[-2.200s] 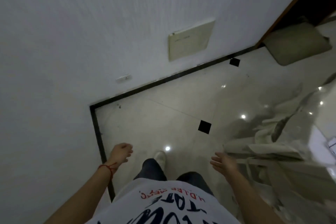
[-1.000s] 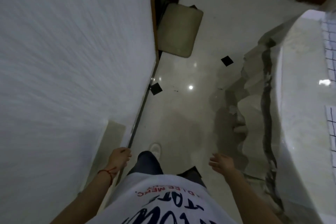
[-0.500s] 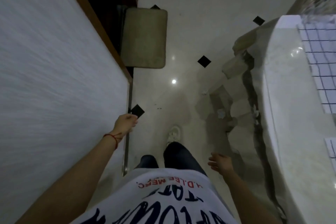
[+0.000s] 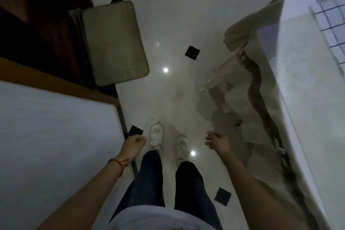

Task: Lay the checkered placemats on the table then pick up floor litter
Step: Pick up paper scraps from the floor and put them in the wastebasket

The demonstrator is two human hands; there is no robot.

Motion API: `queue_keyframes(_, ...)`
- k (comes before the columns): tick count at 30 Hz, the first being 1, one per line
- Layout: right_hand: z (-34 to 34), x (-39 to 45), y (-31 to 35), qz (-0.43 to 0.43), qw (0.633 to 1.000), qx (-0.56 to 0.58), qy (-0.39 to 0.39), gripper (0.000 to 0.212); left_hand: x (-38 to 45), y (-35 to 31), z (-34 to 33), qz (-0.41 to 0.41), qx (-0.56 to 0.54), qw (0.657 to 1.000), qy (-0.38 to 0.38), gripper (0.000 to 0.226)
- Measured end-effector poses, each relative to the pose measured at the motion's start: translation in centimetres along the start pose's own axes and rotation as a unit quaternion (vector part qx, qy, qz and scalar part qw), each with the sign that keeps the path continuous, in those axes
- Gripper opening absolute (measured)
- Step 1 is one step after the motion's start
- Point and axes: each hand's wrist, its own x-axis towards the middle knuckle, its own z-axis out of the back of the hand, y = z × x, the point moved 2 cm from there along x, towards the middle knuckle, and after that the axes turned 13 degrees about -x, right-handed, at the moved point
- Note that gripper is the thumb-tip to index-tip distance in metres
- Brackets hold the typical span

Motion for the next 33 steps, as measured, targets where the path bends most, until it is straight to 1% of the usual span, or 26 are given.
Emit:
queue_keyframes(3, -1.2, 1.7, -0.7, -0.027, 0.999, 0.043, -0.018, 0.013, 3.8, -1.8, -0.3, -0.013, 0.048, 0.998, 0.037, 0.023)
queue_keyframes(9, -1.8, 6.2, -3.1, -0.061, 0.991, 0.099, -0.063, 0.012, 10.9, -4.3, -2.2, -0.036, 0.099, 0.991, 0.083, 0.019)
queue_keyframes(11, -1.8, 8.0, -3.8, -0.058, 0.990, 0.109, -0.071, 0.011, 12.9, -4.9, -3.6, -0.049, 0.105, 0.989, 0.092, 0.019)
queue_keyframes(16, -2.6, 15.8, -6.0, -0.029, 0.989, 0.109, -0.099, 0.012, 20.4, -4.4, -9.0, -0.073, 0.095, 0.987, 0.109, 0.021)
queue_keyframes(20, -3.8, 22.8, -8.4, -0.016, 0.988, 0.107, -0.114, 0.012, 26.4, -2.2, -13.1, -0.090, 0.080, 0.987, 0.102, 0.013)
queue_keyframes(24, -4.9, 30.6, -10.9, 0.005, 0.988, 0.079, -0.134, 0.014, 32.6, 0.7, -17.3, -0.105, 0.102, 0.983, 0.113, 0.023)
queue_keyframes(29, -5.1, 40.2, -14.6, 0.017, 0.983, 0.017, -0.182, 0.015, 40.4, 3.9, -21.9, -0.143, 0.119, 0.975, 0.120, 0.028)
queue_keyframes(31, -4.9, 44.1, -15.9, 0.023, 0.979, -0.021, -0.201, 0.025, 43.5, 5.1, -23.5, -0.158, 0.131, 0.971, 0.122, 0.029)
queue_keyframes(33, -4.6, 47.5, -16.5, 0.024, 0.970, -0.091, -0.225, 0.036, 46.3, 6.3, -24.8, -0.170, 0.138, 0.969, 0.117, 0.030)
